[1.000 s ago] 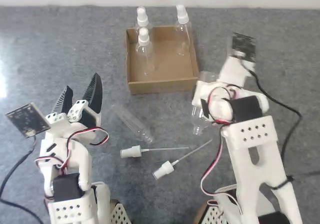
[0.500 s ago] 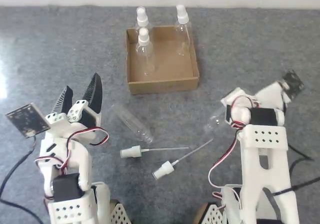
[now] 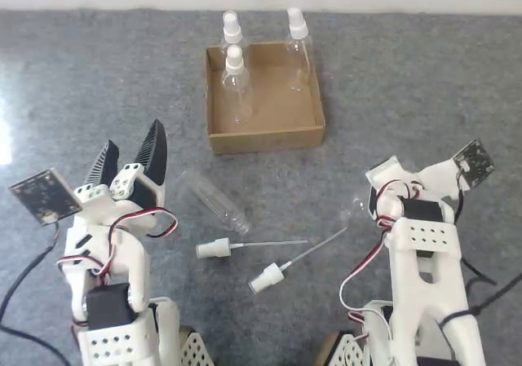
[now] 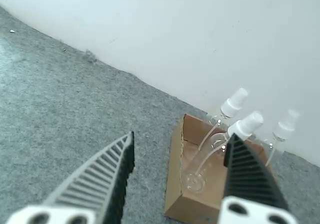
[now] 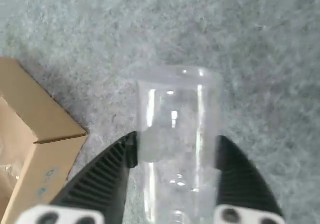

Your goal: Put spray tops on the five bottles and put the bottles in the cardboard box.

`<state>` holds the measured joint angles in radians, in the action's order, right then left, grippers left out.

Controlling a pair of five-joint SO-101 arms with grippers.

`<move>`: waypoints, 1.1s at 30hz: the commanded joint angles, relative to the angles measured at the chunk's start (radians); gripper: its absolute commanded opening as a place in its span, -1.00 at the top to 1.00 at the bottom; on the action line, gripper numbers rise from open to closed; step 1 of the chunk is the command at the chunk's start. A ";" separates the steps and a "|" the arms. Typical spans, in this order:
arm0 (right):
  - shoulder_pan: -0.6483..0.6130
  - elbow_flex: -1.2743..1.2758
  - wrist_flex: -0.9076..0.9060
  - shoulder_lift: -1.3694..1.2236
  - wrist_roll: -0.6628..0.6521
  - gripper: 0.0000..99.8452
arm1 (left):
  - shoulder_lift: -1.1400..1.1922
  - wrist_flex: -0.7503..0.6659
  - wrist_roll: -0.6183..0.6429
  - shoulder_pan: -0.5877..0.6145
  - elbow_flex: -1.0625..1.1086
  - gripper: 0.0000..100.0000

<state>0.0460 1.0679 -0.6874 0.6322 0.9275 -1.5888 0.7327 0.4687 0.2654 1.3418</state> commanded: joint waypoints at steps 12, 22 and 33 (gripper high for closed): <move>-0.031 -0.014 0.007 0.050 0.012 0.62 | -0.018 -0.028 -0.008 -0.003 -0.054 0.46; -0.027 -0.044 -0.012 0.050 -0.195 0.62 | -0.018 -0.028 -0.008 -0.003 -0.054 0.46; -0.047 -0.269 -0.217 0.038 -0.499 0.62 | -0.018 -0.028 -0.008 -0.003 -0.054 0.46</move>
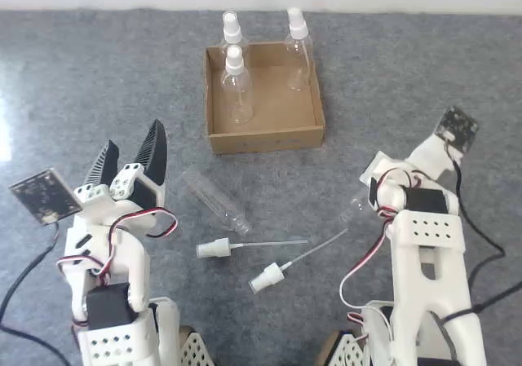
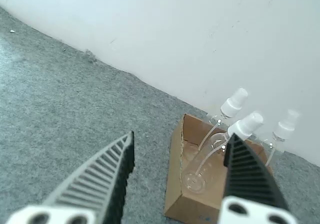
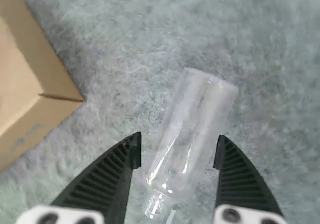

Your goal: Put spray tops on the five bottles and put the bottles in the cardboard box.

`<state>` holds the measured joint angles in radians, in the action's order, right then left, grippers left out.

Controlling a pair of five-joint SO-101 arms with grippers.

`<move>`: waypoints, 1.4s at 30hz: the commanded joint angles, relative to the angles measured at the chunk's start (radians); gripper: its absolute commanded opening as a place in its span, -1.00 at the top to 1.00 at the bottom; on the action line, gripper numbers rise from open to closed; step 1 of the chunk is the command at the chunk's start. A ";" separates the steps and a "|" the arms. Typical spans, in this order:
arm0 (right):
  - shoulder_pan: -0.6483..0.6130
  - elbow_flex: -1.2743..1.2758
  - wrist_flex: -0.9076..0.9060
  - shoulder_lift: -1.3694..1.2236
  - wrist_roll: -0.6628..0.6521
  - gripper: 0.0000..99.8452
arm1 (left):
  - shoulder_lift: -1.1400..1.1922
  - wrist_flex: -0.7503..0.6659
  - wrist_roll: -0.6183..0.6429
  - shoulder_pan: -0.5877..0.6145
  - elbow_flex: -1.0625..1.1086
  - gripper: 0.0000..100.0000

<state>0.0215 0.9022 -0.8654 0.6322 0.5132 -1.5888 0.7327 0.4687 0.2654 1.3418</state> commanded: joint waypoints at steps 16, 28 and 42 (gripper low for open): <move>-0.028 -0.344 -0.035 -0.217 -0.404 0.62 | -0.018 -0.028 -0.008 -0.003 -0.054 0.46; -0.019 -0.597 -0.038 -0.627 -0.565 0.63 | -0.018 -0.029 -0.008 -0.003 -0.054 0.46; 0.127 -0.792 -0.038 -0.929 -0.649 0.88 | -0.018 -0.029 -0.009 -0.005 -0.054 0.46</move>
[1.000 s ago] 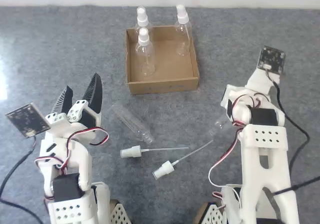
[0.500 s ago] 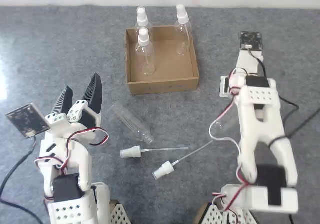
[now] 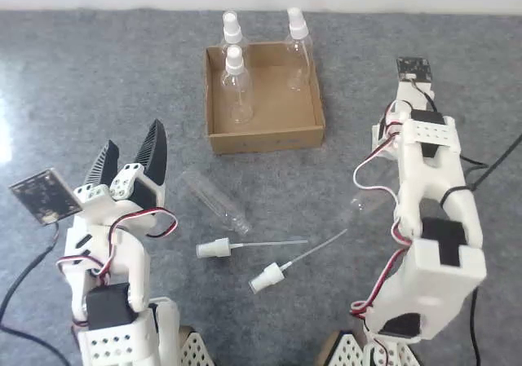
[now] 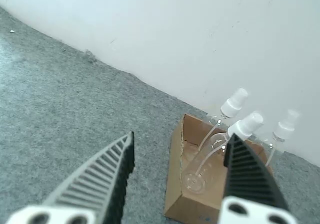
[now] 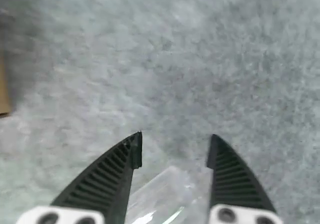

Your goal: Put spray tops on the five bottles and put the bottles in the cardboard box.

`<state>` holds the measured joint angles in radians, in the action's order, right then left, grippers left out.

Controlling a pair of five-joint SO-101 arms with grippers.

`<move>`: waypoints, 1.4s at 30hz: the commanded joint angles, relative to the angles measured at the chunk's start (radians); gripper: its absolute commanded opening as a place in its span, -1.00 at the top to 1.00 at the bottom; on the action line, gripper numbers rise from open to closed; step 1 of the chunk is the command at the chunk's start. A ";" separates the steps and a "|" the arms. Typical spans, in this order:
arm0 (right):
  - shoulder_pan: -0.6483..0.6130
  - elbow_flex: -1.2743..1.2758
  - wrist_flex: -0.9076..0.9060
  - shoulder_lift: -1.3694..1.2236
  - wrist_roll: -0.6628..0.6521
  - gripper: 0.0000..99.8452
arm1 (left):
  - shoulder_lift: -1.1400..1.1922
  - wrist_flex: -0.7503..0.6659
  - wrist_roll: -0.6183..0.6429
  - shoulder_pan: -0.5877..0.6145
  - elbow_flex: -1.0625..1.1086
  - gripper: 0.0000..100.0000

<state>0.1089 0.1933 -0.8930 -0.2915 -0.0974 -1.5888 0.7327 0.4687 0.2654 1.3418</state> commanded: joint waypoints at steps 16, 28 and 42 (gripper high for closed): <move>0.168 -0.101 -0.268 0.033 -0.253 0.99 | -0.018 -0.029 -0.009 -0.005 -0.054 0.46; 0.168 -0.100 -0.553 0.251 -0.408 0.99 | -0.018 -0.029 -0.009 -0.005 -0.054 0.46; 0.087 -0.095 -0.704 0.506 -0.535 0.99 | -0.018 -0.029 -0.009 -0.005 -0.054 0.46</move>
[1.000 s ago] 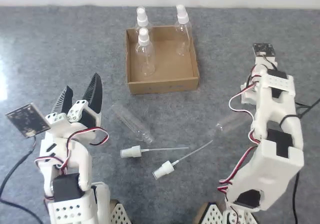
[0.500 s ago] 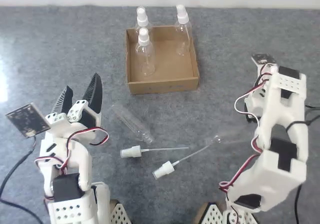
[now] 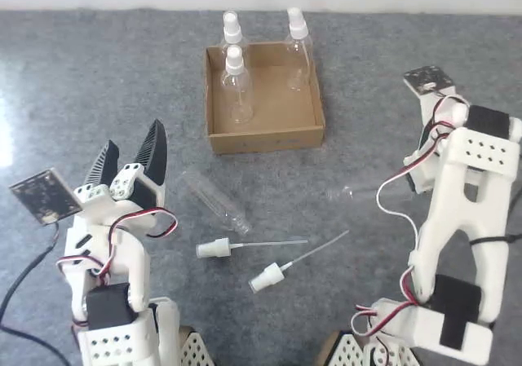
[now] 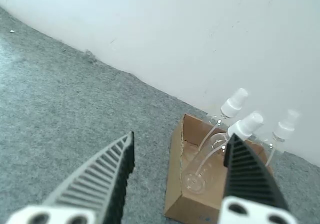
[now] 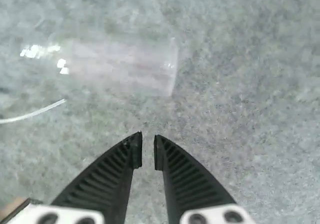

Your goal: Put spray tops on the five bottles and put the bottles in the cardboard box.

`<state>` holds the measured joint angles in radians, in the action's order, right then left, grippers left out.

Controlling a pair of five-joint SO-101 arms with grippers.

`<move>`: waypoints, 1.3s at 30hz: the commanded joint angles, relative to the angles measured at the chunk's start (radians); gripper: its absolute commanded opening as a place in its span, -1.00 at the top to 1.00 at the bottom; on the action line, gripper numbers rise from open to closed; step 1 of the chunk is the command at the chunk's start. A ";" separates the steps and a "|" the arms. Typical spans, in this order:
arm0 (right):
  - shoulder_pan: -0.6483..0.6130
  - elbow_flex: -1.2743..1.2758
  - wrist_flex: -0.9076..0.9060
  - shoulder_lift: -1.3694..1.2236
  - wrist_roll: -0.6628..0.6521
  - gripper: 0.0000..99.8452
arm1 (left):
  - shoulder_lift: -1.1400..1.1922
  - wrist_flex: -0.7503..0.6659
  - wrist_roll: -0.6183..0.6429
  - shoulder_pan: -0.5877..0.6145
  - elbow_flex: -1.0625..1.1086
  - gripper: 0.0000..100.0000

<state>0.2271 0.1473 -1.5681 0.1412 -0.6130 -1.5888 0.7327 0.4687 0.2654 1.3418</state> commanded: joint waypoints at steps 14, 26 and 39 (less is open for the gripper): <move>-0.229 -0.049 -0.031 0.070 -0.259 0.88 | -0.018 -0.029 -0.009 -0.005 -0.054 0.46; -0.392 0.091 -0.005 0.068 -0.470 0.35 | -0.018 -0.029 -0.009 -0.005 -0.054 0.46; -0.409 0.252 0.131 0.067 -0.628 0.35 | -0.018 -0.029 -0.009 -0.005 -0.054 0.46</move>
<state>-0.1703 0.4112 -1.4561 0.1534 -1.2068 -1.5888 0.7327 0.4687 0.2654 1.3418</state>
